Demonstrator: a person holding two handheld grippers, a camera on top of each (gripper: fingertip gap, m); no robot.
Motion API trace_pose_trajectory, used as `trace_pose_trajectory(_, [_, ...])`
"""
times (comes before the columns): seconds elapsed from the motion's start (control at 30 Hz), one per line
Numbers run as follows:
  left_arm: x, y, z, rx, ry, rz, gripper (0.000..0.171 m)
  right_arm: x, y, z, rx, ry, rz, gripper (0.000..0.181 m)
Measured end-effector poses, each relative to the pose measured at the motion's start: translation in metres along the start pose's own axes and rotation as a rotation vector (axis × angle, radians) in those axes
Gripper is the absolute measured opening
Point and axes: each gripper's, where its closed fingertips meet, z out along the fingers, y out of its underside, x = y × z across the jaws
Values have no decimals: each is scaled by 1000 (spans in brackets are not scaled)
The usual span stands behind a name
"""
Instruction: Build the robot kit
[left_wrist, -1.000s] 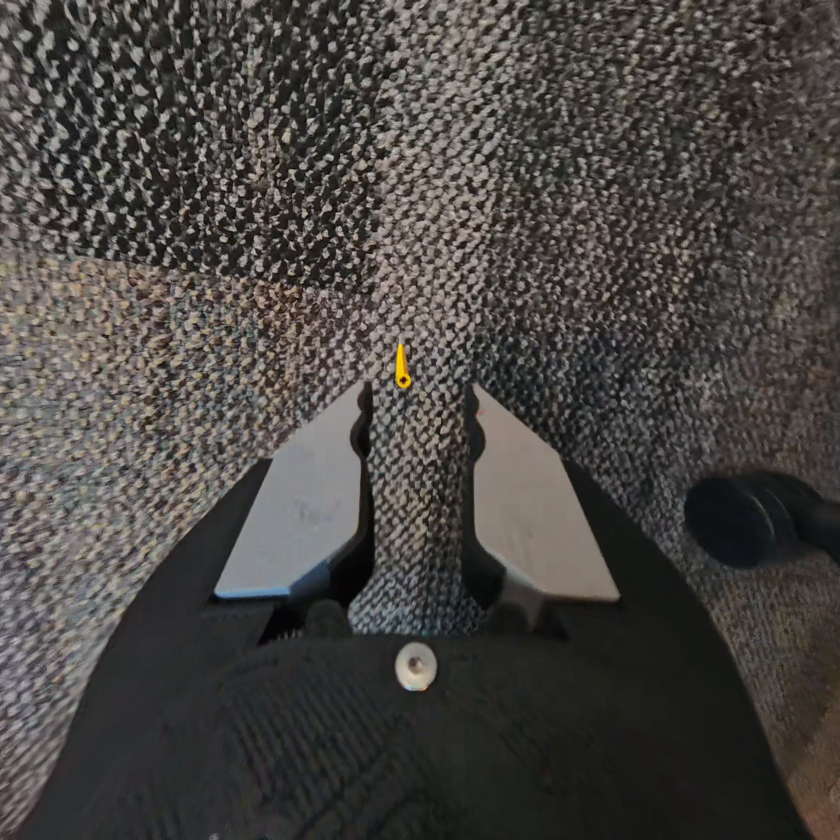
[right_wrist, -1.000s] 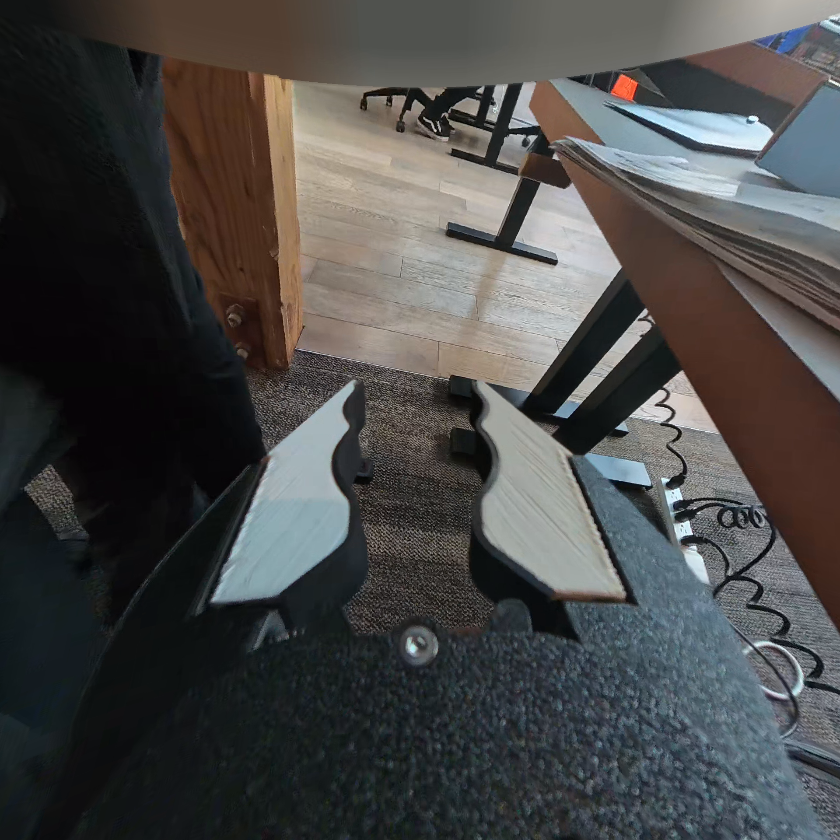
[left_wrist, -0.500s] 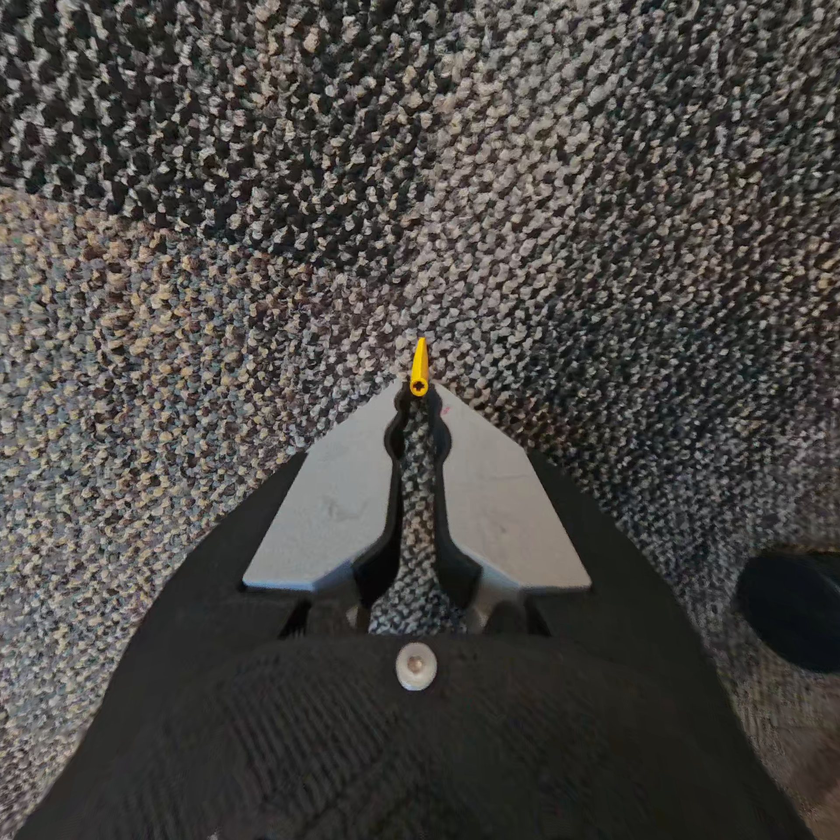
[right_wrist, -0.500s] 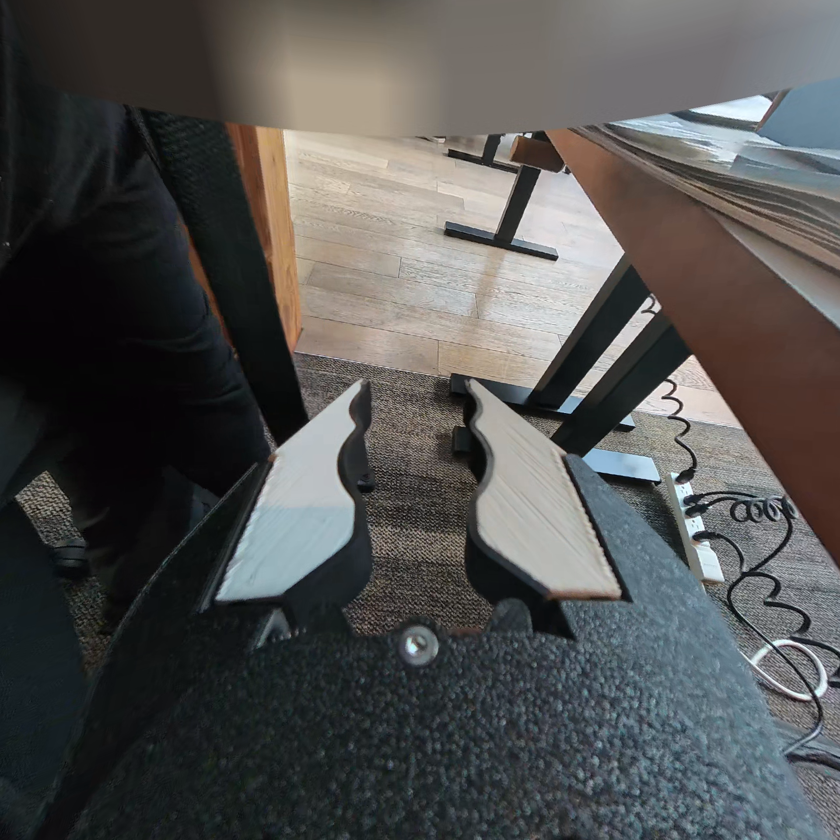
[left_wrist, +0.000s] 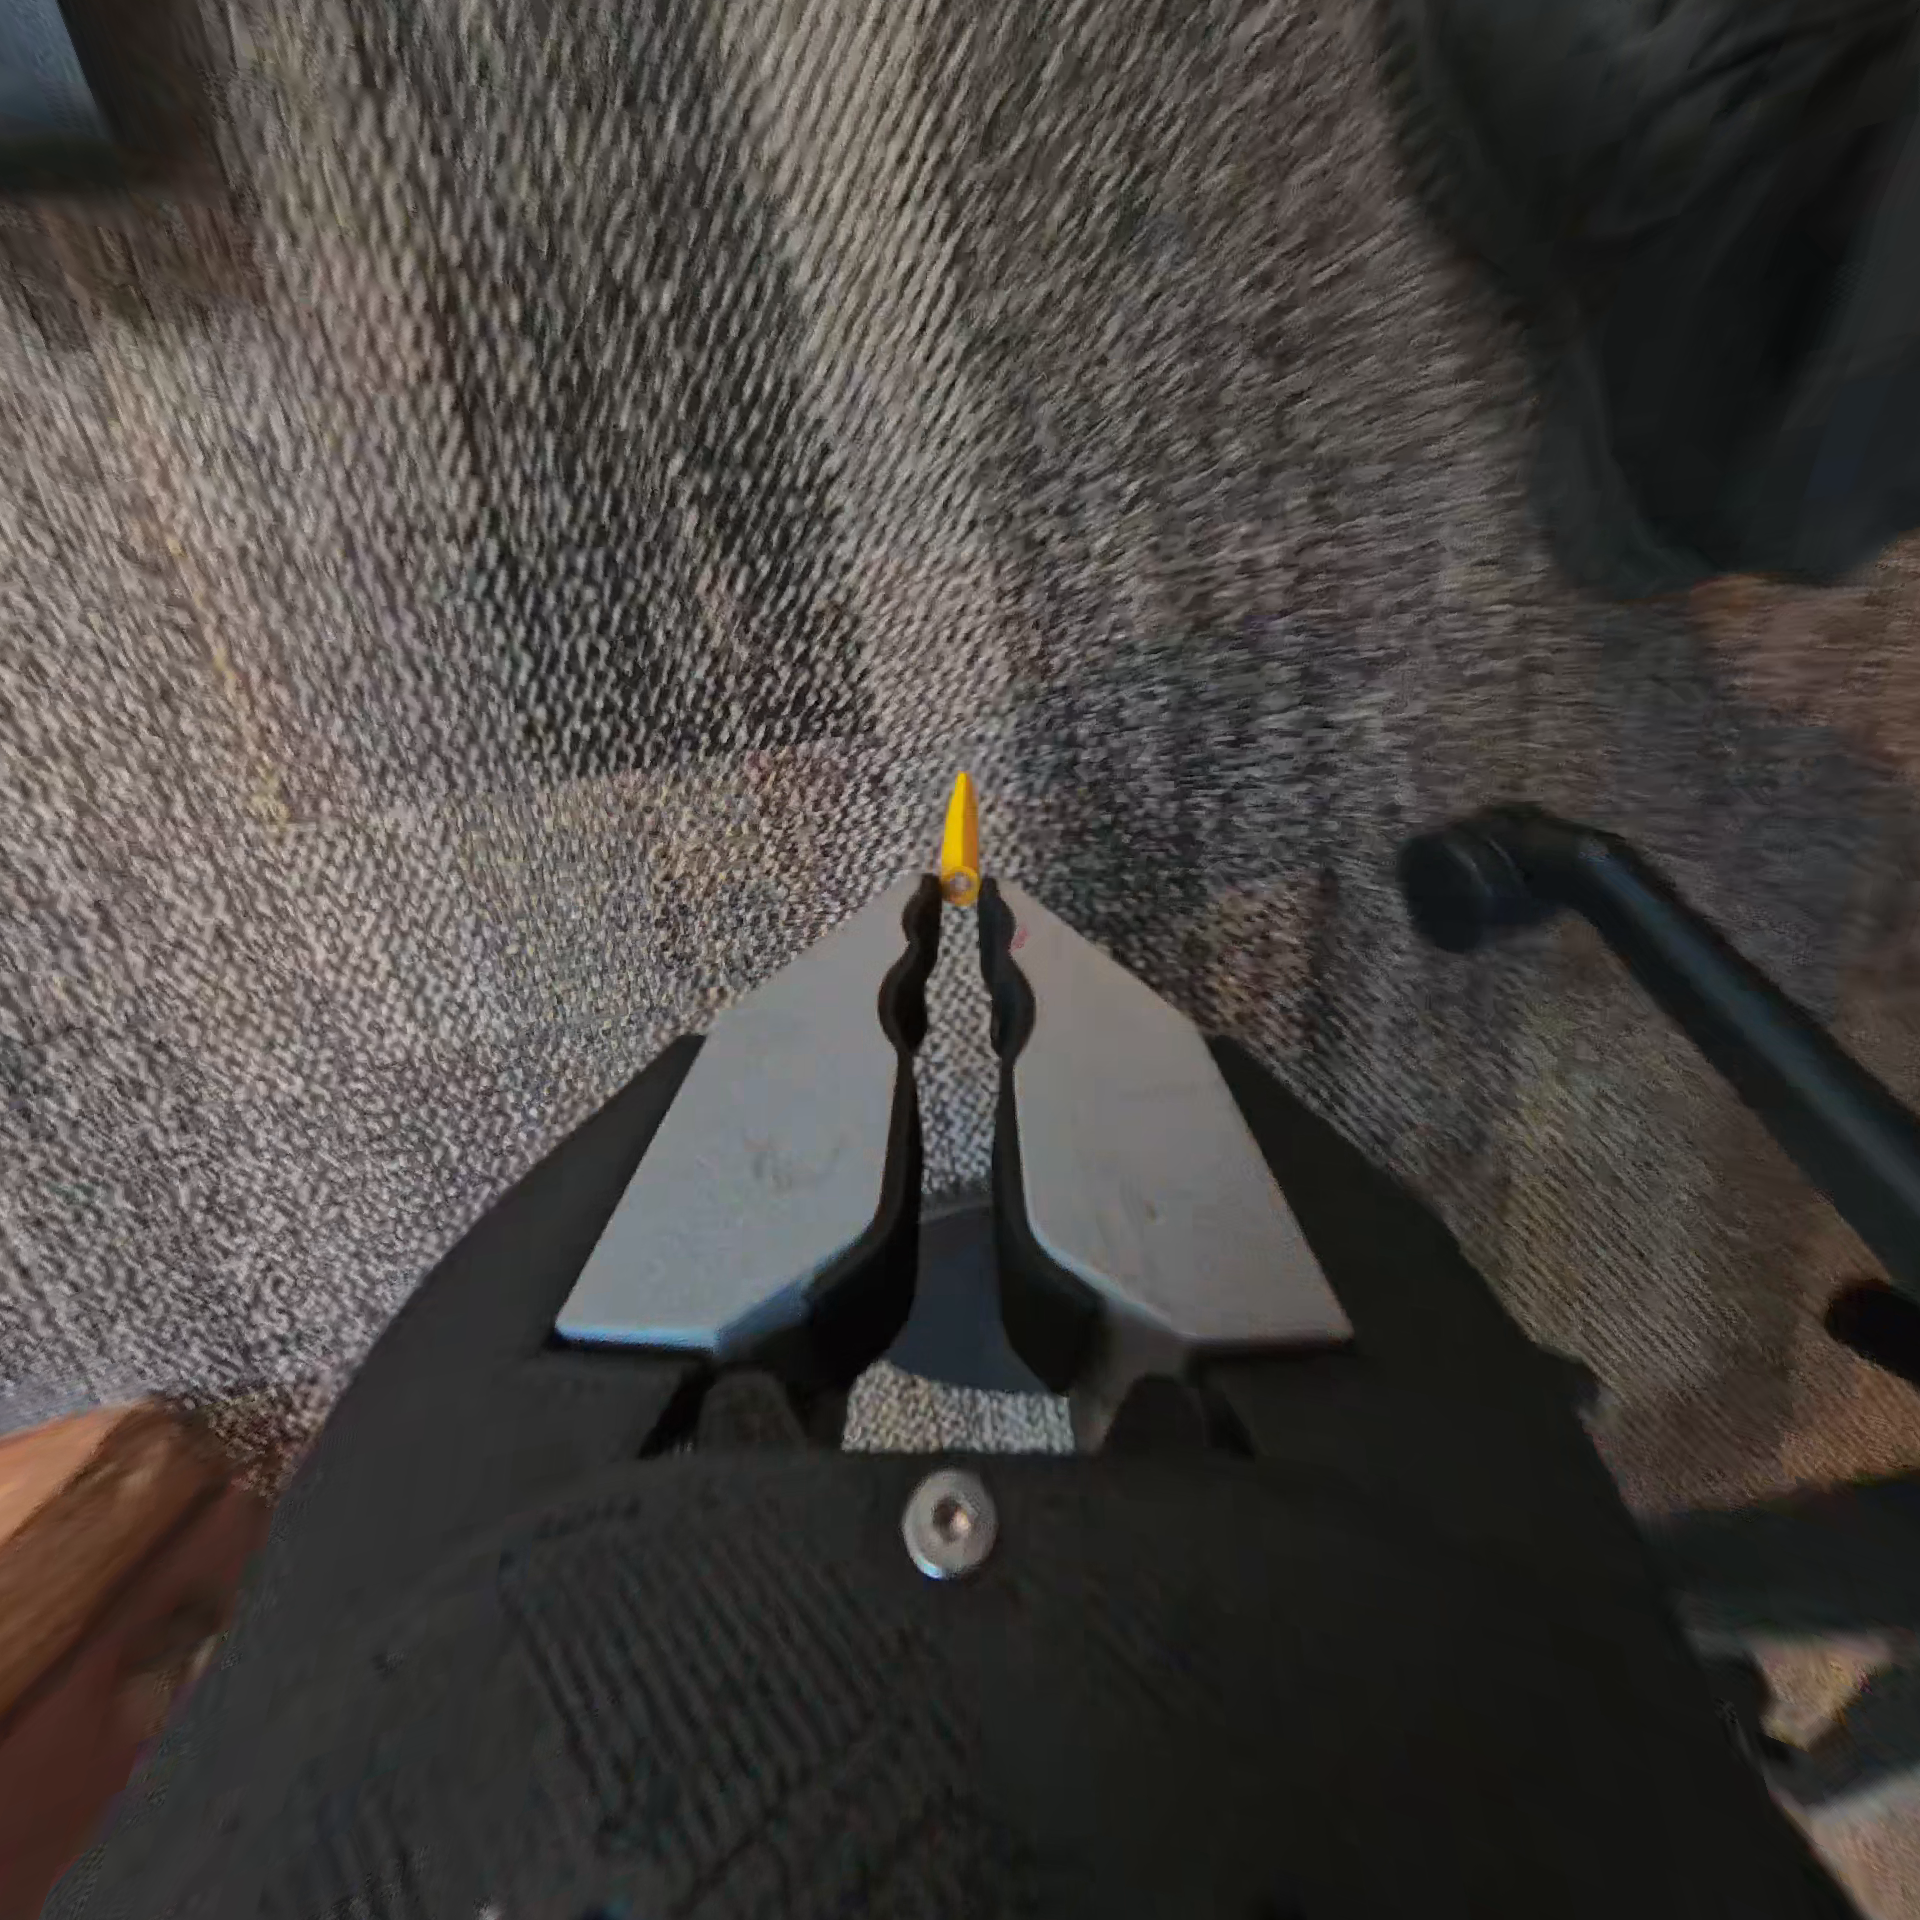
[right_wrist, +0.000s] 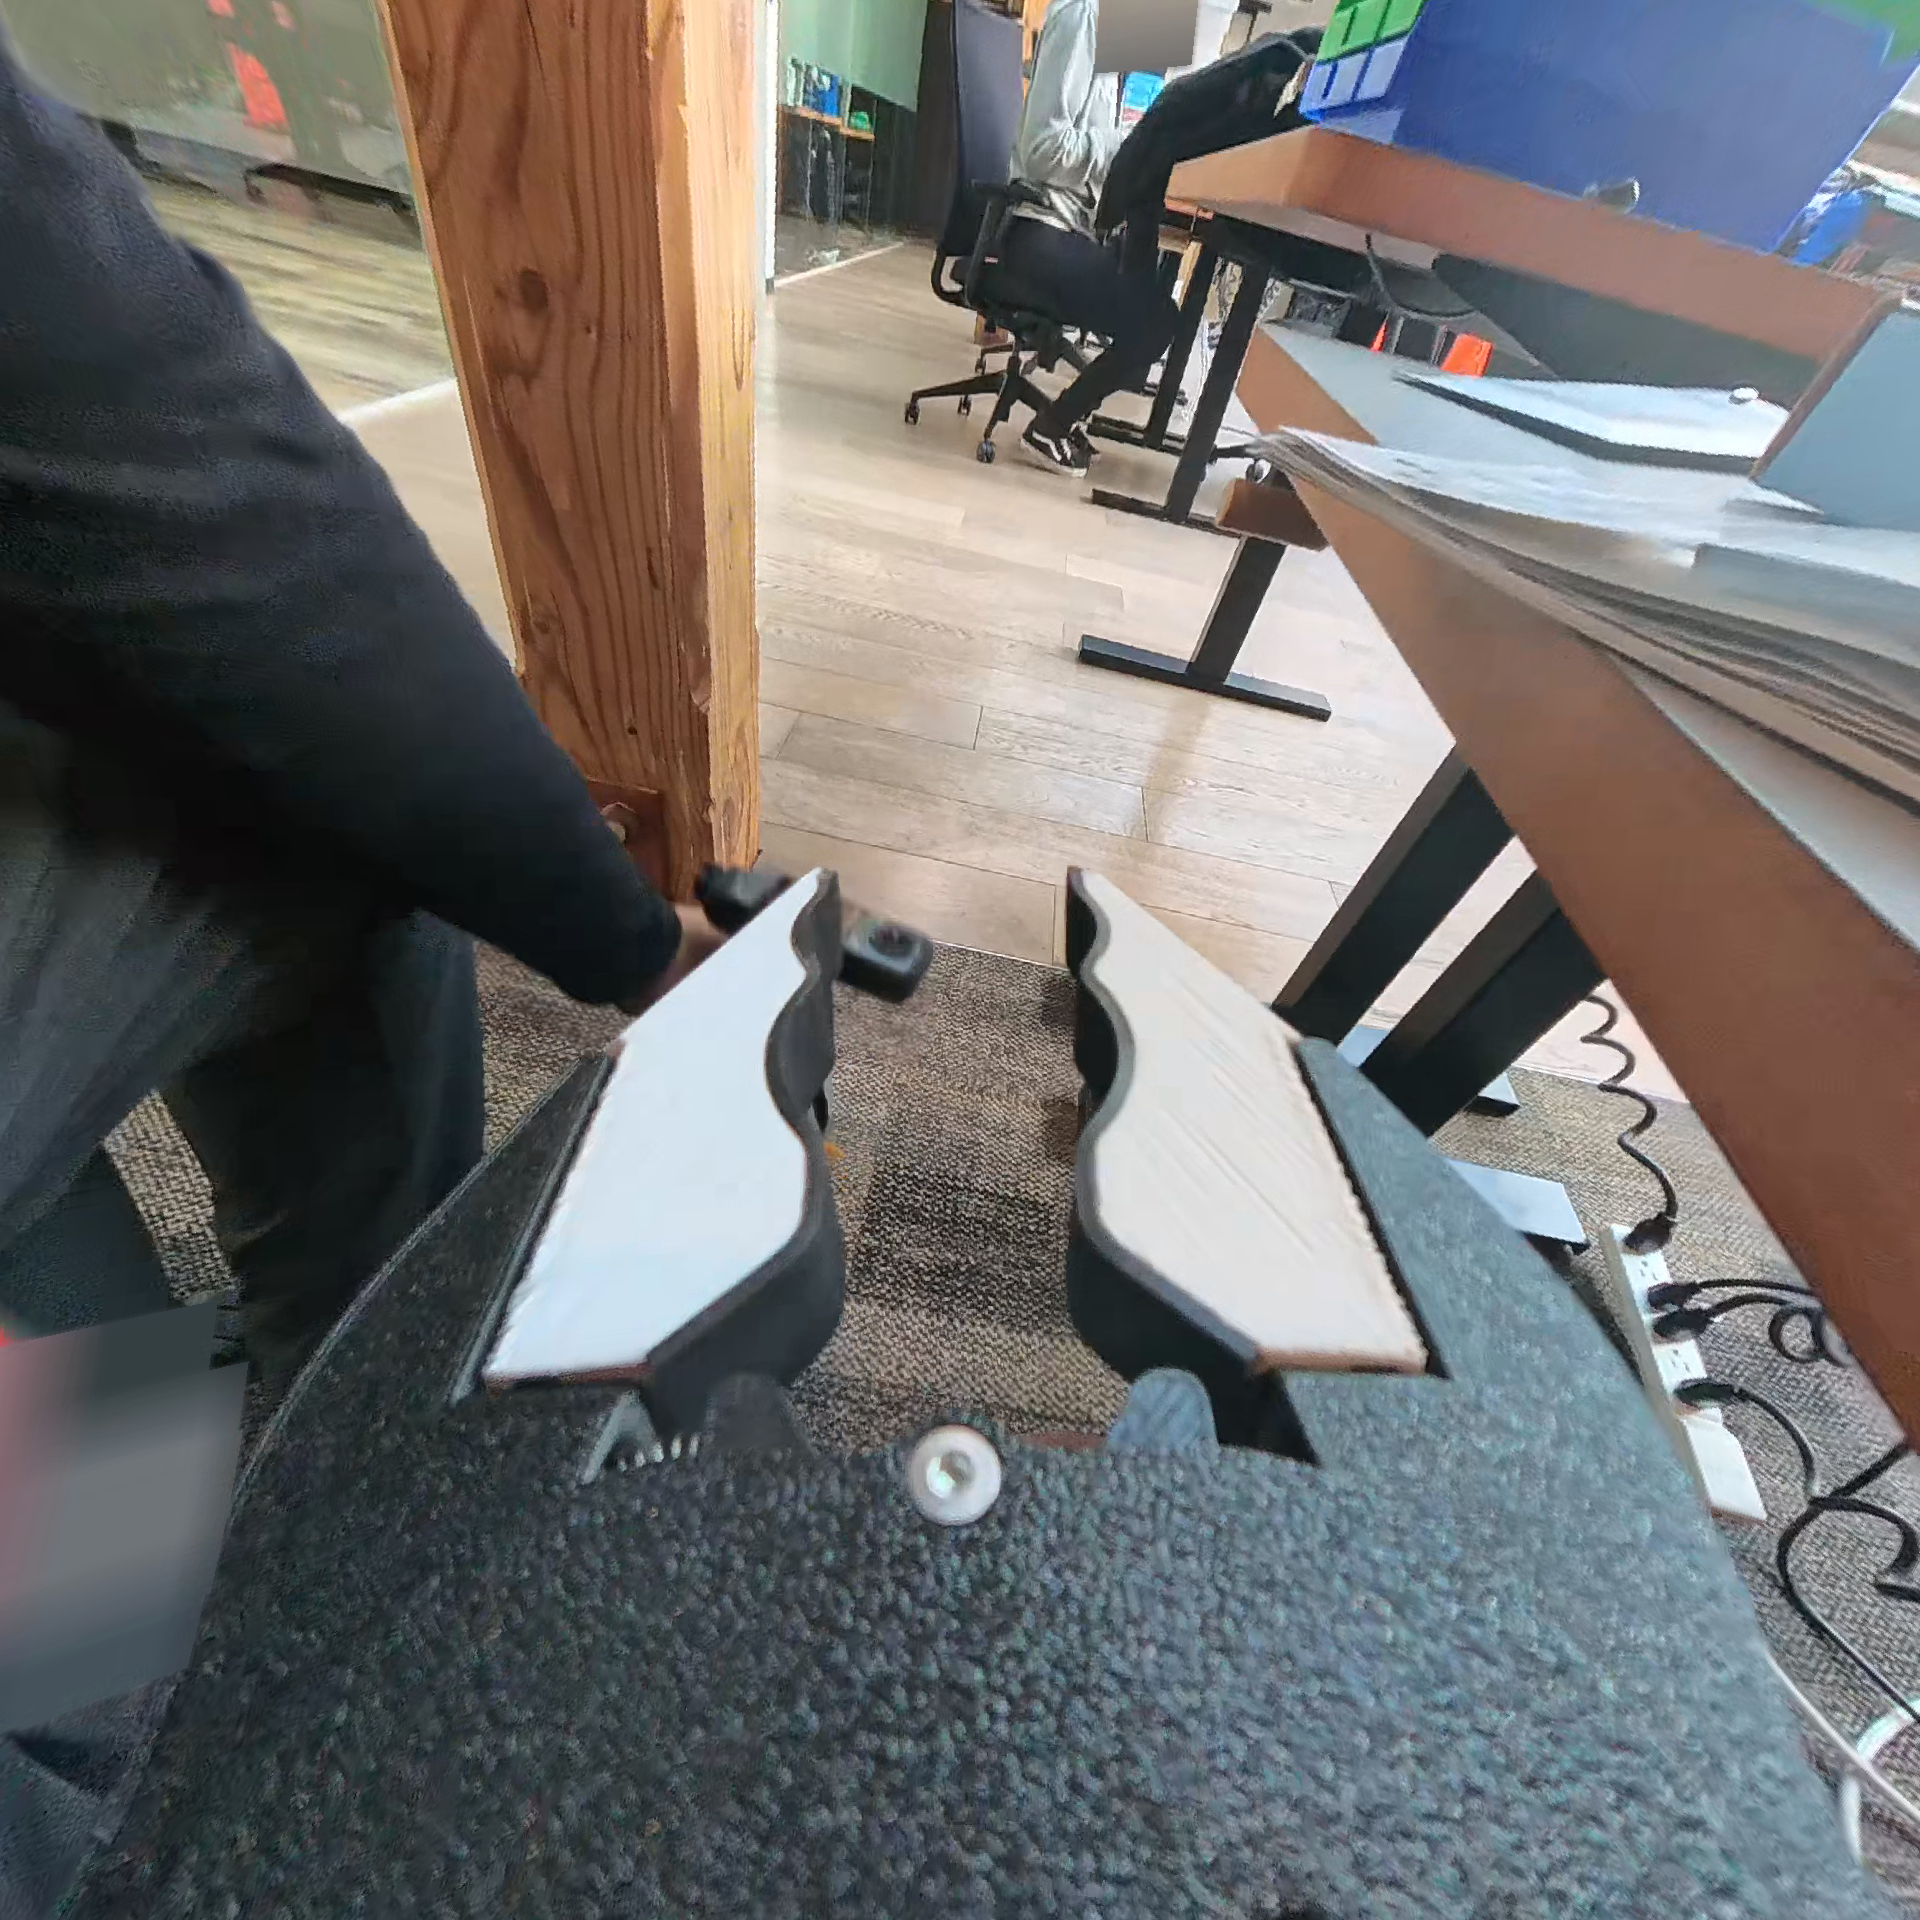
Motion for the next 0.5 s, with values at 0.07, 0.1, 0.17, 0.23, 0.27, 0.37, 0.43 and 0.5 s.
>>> trace_pose_trajectory(0.07, [9,-11,-50,33,48,54,4,-5,-2,-3,9,-2,-6,42])
trace_pose_trajectory(0.1, [12,-12,-75,43,44,81,4,-7,-5,-5,13,0,-6,41])
trace_pose_trajectory(0.17, [18,-10,-122,61,29,119,4,-14,-18,-11,34,-22,10,41])
trace_pose_trajectory(0.23, [27,-3,-167,74,9,161,4,-26,-44,-19,77,-60,31,42])
trace_pose_trajectory(0.27, [32,1,-188,81,-9,189,4,-32,-62,-25,114,-82,45,42])
trace_pose_trajectory(0.37, [53,-5,-257,157,-69,284,4,-51,-107,-51,194,-128,41,43])
trace_pose_trajectory(0.43, [72,-25,-307,276,-119,314,4,-60,-122,-74,225,-112,0,43])
trace_pose_trajectory(0.5, [100,-53,-357,442,-134,298,4,-64,-124,-95,230,-70,-43,40])
